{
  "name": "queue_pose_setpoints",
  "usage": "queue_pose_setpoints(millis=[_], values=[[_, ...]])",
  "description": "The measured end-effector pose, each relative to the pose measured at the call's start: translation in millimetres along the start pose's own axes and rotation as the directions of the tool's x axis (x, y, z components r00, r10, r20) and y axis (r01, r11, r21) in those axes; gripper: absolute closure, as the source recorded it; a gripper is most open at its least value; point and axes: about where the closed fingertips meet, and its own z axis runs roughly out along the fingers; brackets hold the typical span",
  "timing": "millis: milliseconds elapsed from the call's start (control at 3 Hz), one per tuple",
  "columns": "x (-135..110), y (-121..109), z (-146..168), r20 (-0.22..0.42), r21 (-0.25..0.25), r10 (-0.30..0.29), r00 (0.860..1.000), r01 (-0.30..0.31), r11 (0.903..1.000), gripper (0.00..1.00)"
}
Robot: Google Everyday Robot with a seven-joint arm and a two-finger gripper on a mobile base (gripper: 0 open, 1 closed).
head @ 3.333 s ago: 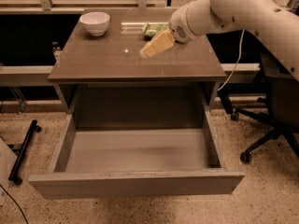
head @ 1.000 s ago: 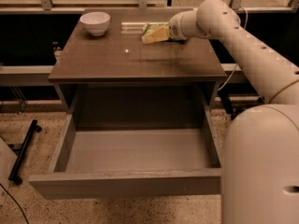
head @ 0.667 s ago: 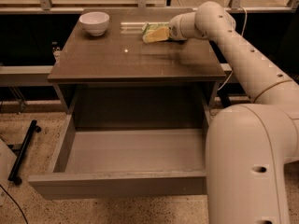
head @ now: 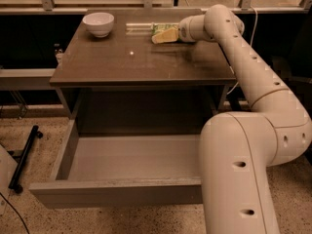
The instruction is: Place green jalapeno chip bag into top drawer
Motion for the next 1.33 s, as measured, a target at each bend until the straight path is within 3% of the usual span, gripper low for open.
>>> queue_pose_setpoints(millis=[333, 667, 1333], values=[[5, -9, 5, -0.008, 0.010, 0.014, 1.000, -0.014, 0.9999, 0.00], [12, -16, 8, -0.024, 0.021, 0.024, 0.999, -0.023, 0.9995, 0.18], [14, -22, 11, -0.036, 0.033, 0.025, 0.999, -0.023, 0.9992, 0.65]])
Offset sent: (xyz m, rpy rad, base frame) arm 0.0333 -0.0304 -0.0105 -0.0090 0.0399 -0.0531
